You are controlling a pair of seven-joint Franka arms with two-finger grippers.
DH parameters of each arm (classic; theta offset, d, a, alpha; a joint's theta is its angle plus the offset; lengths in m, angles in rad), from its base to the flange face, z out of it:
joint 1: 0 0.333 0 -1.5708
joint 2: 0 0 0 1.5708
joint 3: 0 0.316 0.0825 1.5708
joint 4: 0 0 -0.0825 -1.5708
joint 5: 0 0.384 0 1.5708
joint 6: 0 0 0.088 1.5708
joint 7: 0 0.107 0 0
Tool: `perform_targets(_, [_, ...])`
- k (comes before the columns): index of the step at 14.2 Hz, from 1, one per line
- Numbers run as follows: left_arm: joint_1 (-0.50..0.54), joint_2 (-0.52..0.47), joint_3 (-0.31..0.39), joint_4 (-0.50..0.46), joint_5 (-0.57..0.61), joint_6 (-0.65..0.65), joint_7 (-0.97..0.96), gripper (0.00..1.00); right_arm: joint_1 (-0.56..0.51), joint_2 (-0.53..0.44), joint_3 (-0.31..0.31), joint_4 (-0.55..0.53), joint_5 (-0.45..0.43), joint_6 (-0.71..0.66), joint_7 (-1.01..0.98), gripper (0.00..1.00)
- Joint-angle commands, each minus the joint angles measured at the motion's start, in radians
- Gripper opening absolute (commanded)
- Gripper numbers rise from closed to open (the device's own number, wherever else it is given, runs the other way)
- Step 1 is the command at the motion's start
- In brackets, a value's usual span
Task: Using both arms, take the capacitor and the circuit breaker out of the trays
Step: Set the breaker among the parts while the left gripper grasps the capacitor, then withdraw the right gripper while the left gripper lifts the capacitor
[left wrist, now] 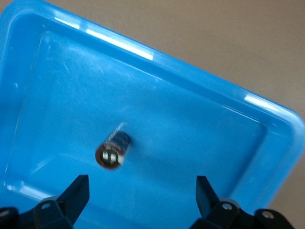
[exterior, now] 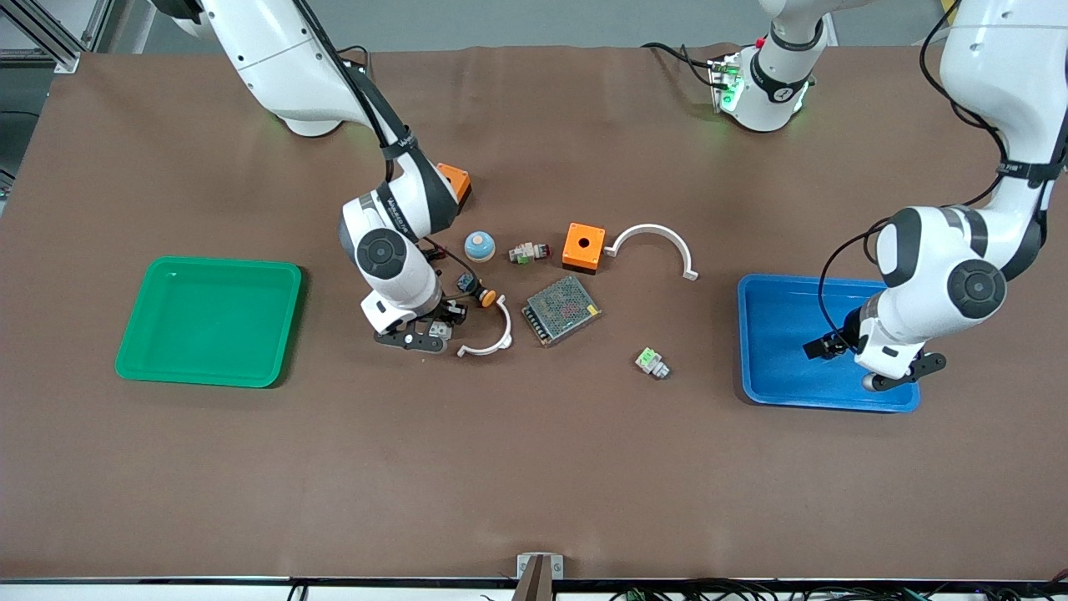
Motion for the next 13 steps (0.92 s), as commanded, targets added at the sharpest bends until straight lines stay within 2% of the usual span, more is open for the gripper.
perform_targets(1, [0.028,0.046,-0.004,0.006,0.036,0.070,0.001,0.96,0.026,0.007,-0.013,0.009,-0.005,0.002,0.015,0.00])
perform_targets(2, [0.026,0.051,-0.003,0.006,0.036,0.072,0.001,0.95,0.026,0.007,-0.013,0.012,-0.008,-0.004,0.011,0.17])
perform_targets(3, [0.029,0.051,0.000,0.005,0.038,0.072,0.003,0.95,0.019,0.007,-0.014,0.026,-0.010,-0.013,0.011,0.62])
perform_targets(4, [0.038,0.051,0.000,0.003,0.038,0.072,0.003,0.95,0.017,0.007,-0.014,0.029,-0.010,-0.013,0.009,0.99])
perform_targets(6, [0.044,0.057,0.000,0.001,0.049,0.072,0.003,0.94,-0.007,-0.001,-0.017,0.076,-0.008,-0.053,0.006,1.00])
perform_targets(9, [0.047,0.077,0.000,0.003,0.056,0.078,0.001,0.88,-0.081,-0.020,-0.019,0.208,-0.010,-0.261,-0.064,1.00])
perform_targets(11, [0.047,0.087,0.000,0.003,0.056,0.079,0.001,0.81,-0.159,-0.069,-0.022,0.254,-0.010,-0.390,-0.179,1.00])
perform_targets(13, [0.063,0.088,-0.001,0.003,0.058,0.079,0.000,0.66,-0.242,-0.120,-0.023,0.274,-0.010,-0.490,-0.306,1.00])
